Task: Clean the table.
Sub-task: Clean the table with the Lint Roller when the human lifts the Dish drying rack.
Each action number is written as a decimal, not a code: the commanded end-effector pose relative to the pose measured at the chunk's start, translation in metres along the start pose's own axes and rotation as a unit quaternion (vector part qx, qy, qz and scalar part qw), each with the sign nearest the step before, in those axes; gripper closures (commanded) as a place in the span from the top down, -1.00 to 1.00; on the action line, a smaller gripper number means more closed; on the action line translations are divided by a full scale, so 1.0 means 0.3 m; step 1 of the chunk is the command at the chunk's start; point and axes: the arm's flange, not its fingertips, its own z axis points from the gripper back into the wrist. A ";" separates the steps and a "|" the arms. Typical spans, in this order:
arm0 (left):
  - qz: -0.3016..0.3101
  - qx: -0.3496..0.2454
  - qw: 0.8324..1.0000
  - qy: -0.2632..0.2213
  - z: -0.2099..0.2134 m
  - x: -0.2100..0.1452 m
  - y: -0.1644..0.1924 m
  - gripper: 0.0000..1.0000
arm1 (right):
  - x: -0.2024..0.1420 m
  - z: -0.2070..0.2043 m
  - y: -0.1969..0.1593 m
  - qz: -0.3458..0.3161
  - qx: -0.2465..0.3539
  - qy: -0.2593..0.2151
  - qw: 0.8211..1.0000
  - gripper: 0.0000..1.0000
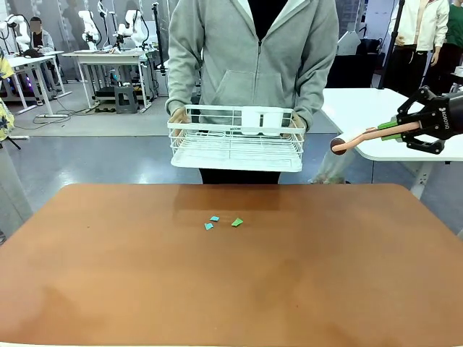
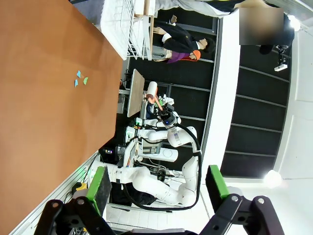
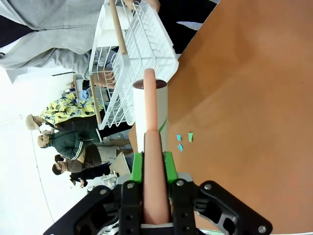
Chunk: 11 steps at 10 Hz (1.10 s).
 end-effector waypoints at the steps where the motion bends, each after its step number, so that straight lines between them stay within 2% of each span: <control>1: -0.004 0.001 1.000 0.005 0.007 -0.015 -0.002 1.00 | -0.005 -0.006 0.008 0.002 0.000 0.001 1.000 -1.00; 2: -0.004 0.001 1.000 0.005 0.007 -0.015 -0.002 1.00 | -0.005 -0.006 0.008 0.002 0.000 0.001 1.000 -1.00; 3: -0.004 0.001 1.000 0.005 0.007 -0.015 -0.002 1.00 | 0.000 0.000 0.000 0.000 0.000 0.000 1.000 -0.58; 4: -0.004 0.001 1.000 0.005 0.007 -0.015 -0.002 1.00 | -0.027 0.071 0.096 0.090 -0.051 0.051 0.993 -0.58; 5: -0.004 0.001 1.000 0.005 0.007 -0.015 -0.002 1.00 | -0.030 0.046 0.199 0.172 -0.103 0.079 0.976 -0.58; 6: -0.004 0.001 1.000 0.005 0.007 -0.015 -0.002 1.00 | -0.017 -0.032 0.270 0.226 -0.156 0.100 0.956 -0.58; 7: -0.004 0.001 1.000 0.005 0.007 -0.015 -0.002 1.00 | 0.002 -0.117 0.323 0.264 -0.188 0.154 0.933 -0.58; 8: -0.004 0.001 1.000 0.005 0.007 -0.015 -0.002 1.00 | 0.018 -0.220 0.341 0.274 -0.215 0.200 0.916 -0.58; 10: -0.004 0.001 1.000 0.005 0.007 -0.015 -0.002 1.00 | 0.006 -0.414 0.246 0.264 -0.184 0.241 0.916 -0.58; 11: -0.004 0.001 1.000 0.005 0.007 -0.015 -0.002 1.00 | -0.002 -0.462 0.197 0.249 -0.158 0.242 0.924 -0.58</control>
